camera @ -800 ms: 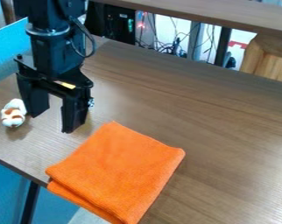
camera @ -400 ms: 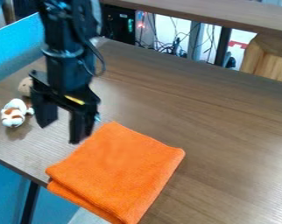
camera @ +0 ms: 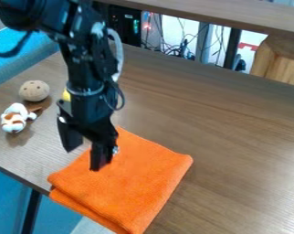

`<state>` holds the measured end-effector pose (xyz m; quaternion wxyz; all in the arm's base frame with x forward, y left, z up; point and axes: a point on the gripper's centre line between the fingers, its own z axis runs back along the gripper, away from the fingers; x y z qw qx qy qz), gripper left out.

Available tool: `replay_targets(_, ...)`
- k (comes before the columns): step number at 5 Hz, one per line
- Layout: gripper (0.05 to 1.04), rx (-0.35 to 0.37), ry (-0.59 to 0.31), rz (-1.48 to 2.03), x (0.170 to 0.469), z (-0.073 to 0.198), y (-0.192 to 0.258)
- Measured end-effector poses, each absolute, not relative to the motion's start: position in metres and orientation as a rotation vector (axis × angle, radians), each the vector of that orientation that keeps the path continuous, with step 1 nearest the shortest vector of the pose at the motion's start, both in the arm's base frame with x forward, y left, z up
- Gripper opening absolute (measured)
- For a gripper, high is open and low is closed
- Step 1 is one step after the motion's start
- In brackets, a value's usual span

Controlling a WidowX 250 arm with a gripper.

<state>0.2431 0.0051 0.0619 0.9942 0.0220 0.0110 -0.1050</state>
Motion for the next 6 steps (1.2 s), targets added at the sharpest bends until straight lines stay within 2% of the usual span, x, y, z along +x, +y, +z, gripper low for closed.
replay_targets(1,1.004,0.024,0.068,-0.193,0.243,0.042,0.003)
replay_targets(2,1.004,0.017,0.172,-0.188,0.236,0.027,-0.003)
replay_targets(4,1.004,0.022,0.16,-0.139,0.257,0.021,-0.01)
replay_targets(5,1.005,0.052,0.129,-0.136,0.281,0.019,-0.014)
replay_targets(6,1.005,0.06,0.066,-0.097,0.319,0.02,-0.023)
